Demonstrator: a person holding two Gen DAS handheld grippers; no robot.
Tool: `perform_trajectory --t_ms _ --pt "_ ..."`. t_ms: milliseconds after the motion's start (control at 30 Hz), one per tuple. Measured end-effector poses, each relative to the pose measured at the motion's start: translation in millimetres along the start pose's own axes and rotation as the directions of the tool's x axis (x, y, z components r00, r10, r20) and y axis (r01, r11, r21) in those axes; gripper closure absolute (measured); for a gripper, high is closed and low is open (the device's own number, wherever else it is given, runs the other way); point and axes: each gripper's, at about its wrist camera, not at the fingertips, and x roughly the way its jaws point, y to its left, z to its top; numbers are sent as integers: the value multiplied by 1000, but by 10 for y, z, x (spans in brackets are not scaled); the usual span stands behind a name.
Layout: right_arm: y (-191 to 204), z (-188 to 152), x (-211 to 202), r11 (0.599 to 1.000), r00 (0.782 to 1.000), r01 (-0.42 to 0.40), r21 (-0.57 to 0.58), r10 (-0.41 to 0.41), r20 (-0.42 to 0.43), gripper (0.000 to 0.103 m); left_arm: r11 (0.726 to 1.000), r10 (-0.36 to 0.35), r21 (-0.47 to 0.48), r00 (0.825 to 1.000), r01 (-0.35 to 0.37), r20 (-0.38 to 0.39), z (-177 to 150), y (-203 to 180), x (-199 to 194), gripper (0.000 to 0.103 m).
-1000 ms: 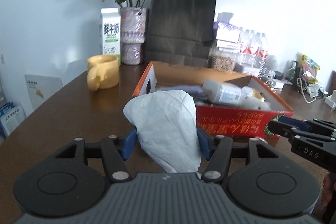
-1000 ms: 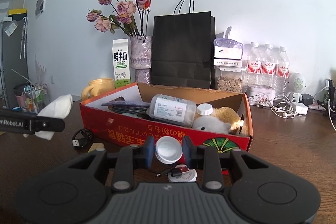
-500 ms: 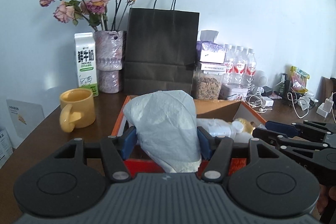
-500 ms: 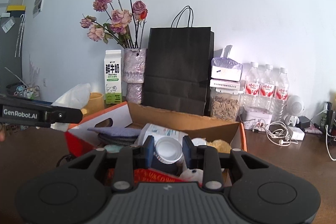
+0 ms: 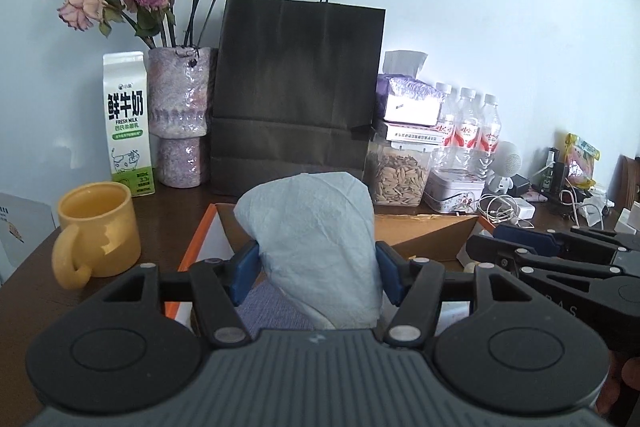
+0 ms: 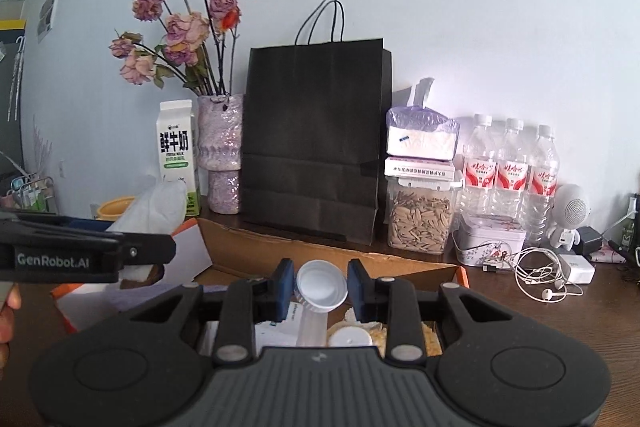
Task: Organize objects
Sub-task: 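Carry the white mask and white cap with both tools over the red box, then open both tools to drop the mask and cap into the box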
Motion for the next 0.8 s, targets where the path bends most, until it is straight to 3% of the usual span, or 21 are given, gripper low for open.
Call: perform_trajectory --t_ms 200,300,333,367,400,433,467,800 --pt "-96 -32 196 1000 1000 3 3 -3 -29 75 1000 -11 4 999 12 -49 -5 66 254 38" --pt "-102 -68 241 1000 999 5 1 -5 -50 70 1000 -5 15 999 5 -49 -10 81 273 8" --pt "-105 -82 246 1000 998 6 2 -6 -58 56 1000 7 15 999 -6 -36 -12 87 260 0" --pt "-108 -96 244 1000 998 10 3 -10 -60 35 1000 23 13 1000 -23 -18 -11 97 241 0" --pt "-110 -108 247 1000 998 17 3 -16 -63 24 999 34 10 999 -33 -8 -2 108 224 0" --pt "-106 -118 249 1000 998 24 2 -24 -66 5 999 35 5 999 -35 -8 3 121 216 0" --pt "-100 -120 249 1000 997 31 1 -30 -66 0 999 35 -3 999 -35 -8 9 130 208 0" --pt "-52 -120 223 999 997 30 -13 -31 -64 0 1000 31 8 1000 -30 -7 -7 83 188 0"
